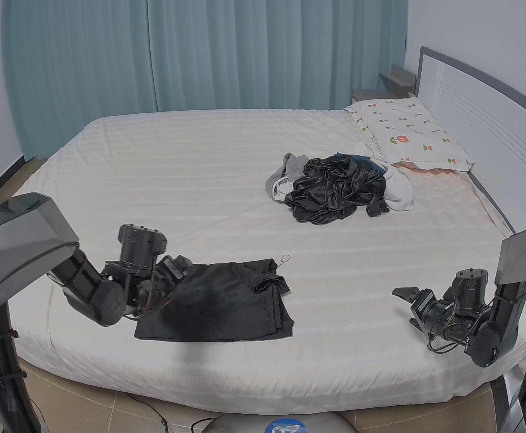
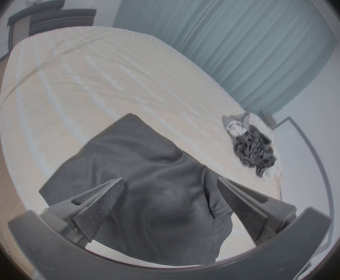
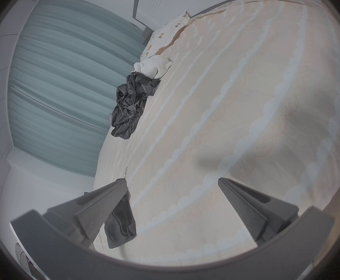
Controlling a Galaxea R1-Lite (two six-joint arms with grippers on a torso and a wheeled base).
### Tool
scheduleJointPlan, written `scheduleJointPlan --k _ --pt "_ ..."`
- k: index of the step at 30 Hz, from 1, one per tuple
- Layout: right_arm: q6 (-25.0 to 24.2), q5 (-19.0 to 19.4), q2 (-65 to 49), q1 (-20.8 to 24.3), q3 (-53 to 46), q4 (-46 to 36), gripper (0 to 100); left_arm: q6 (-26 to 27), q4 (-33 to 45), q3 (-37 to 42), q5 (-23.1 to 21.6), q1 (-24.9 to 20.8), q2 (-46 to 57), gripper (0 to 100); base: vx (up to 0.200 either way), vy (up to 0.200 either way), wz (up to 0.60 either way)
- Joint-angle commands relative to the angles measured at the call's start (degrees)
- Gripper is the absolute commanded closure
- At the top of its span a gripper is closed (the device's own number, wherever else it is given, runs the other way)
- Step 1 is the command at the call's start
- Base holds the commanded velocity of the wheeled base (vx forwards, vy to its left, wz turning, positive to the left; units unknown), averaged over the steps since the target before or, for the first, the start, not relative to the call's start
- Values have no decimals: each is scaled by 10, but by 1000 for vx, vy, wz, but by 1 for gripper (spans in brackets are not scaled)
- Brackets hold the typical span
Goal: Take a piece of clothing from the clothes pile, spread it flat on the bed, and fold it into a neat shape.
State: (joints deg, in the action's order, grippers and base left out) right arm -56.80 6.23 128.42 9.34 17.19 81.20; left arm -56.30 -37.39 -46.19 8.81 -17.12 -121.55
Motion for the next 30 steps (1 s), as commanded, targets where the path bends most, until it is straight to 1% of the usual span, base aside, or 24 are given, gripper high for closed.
scheduleJointPlan --k 1,4,8,12,15,18,21,23,25,29,30 --pt "2 -3 8 9 5 0 0 -32 -18 44 -27 20 29 0 0 0 0" --pt "11 -2 2 8 5 0 0 -54 -31 54 -49 30 29 0 0 200 0" --pt "35 -3 1 9 16 -2 0 -55 -33 63 -71 45 25 0 0 200 0" --pt "56 -3 3 16 29 -10 0 -55 -37 73 -90 52 18 0 0 200 0" --pt "72 -5 0 24 32 -12 0 -56 -44 73 -93 54 16 0 0 200 0" --pt "120 -5 -21 30 36 -13 0 -56 -46 76 -95 55 16 0 0 200 0" --pt "139 -6 -32 38 50 -22 0 -56 -49 78 -96 55 11 0 0 200 0" --pt "147 -7 -43 48 65 -40 0 -56 -49 78 -95 55 10 0 0 200 0" --pt "150 -7 -50 66 95 -84 0 -57 -49 79 -96 56 9 0 0 200 0" --pt "165 -17 -47 89 138 -124 0 -64 -50 82 -96 56 8 0 0 200 0" --pt "181 -17 -41 99 162 -145 0 -65 -50 84 -96 56 7 0 0 200 0"
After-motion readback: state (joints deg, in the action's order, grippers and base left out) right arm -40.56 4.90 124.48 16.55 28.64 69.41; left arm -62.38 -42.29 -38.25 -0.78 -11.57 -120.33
